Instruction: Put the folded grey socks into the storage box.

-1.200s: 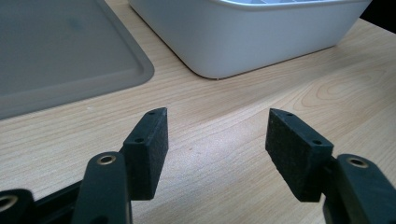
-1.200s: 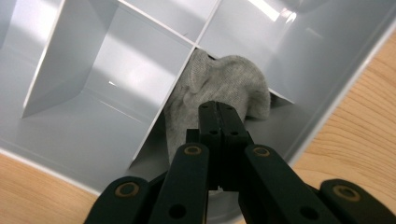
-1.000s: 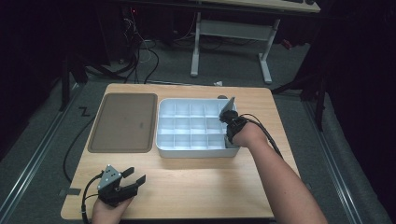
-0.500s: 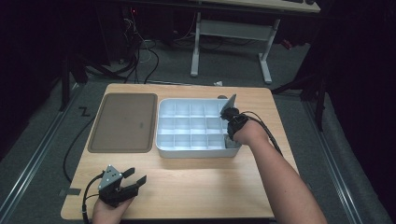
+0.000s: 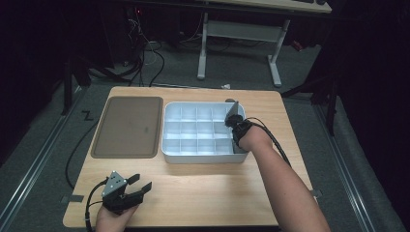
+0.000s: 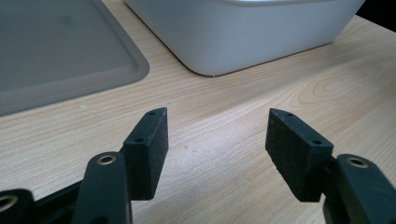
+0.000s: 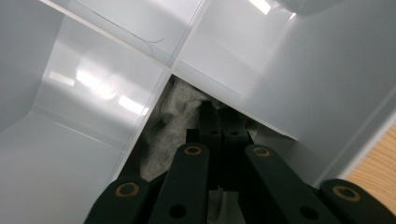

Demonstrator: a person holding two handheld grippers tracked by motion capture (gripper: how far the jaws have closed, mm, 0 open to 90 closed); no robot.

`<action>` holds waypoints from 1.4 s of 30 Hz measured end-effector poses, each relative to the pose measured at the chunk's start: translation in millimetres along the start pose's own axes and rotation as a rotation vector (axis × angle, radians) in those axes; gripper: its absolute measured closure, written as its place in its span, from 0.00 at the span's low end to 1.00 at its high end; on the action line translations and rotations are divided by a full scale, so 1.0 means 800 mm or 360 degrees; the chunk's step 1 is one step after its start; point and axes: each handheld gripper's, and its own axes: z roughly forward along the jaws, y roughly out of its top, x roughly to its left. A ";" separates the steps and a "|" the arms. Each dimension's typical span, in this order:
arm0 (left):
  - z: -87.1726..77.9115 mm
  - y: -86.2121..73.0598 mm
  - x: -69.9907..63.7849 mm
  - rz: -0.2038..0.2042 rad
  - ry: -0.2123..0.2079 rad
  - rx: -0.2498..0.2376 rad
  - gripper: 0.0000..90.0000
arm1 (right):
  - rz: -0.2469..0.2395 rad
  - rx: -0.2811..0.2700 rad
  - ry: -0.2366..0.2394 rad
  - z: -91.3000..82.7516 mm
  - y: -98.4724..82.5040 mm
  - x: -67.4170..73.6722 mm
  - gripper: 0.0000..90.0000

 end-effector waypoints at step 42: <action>0.003 0.000 -0.004 0.0022 -0.0001 0.0020 0.44 | 0.0151 -0.0326 0.0215 -0.051 -0.049 -0.021 0.85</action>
